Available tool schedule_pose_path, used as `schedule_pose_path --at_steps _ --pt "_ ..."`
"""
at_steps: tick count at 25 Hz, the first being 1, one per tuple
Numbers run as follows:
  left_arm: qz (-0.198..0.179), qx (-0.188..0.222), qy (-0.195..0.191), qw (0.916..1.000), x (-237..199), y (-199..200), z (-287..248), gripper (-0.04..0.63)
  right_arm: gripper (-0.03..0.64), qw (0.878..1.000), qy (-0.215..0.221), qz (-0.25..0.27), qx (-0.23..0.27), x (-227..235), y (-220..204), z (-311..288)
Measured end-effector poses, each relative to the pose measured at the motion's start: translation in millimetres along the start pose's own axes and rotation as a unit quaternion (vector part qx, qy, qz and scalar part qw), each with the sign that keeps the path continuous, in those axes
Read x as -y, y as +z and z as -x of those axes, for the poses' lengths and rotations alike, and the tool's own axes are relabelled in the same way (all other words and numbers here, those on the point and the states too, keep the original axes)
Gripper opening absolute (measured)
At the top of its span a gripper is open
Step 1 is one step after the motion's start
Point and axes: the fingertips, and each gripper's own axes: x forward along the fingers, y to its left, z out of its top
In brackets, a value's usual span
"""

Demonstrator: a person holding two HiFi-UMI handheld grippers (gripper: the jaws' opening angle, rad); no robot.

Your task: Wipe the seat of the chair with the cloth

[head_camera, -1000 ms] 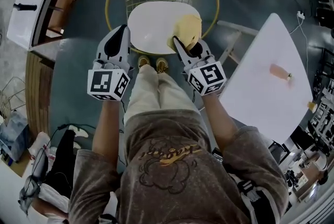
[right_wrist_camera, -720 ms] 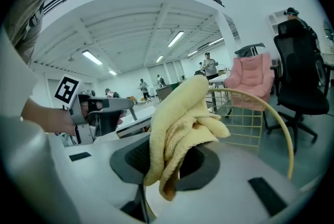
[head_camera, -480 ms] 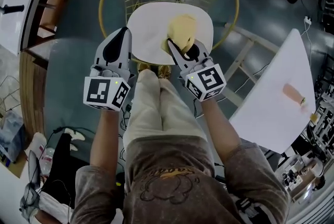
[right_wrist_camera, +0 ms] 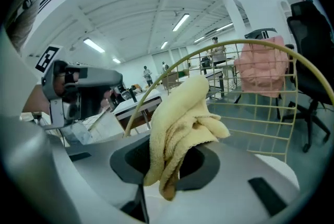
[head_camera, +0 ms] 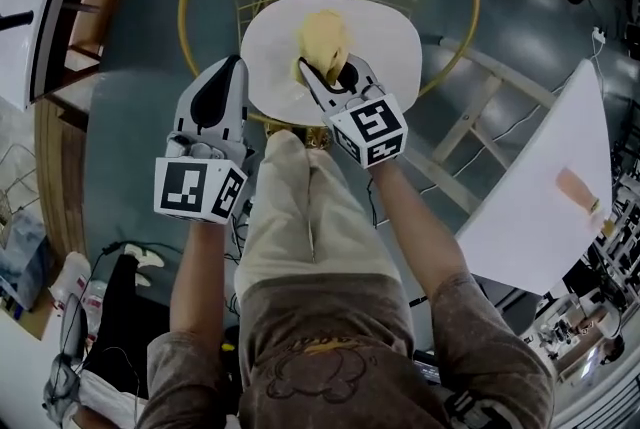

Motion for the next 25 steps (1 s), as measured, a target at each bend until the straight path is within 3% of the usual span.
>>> schedule_pose_path --at_steps 8,25 --pt "-0.010 -0.019 -0.002 0.9998 -10.9 -16.9 -3.6 0.008 0.112 0.998 0.033 -0.030 -0.040 6.6 -23.7 -62.9" --pt "-0.001 -0.029 0.014 0.9995 -36.2 -28.1 -6.4 0.008 0.112 0.985 0.085 -0.026 -0.150 -8.0 -74.7 -145.9"
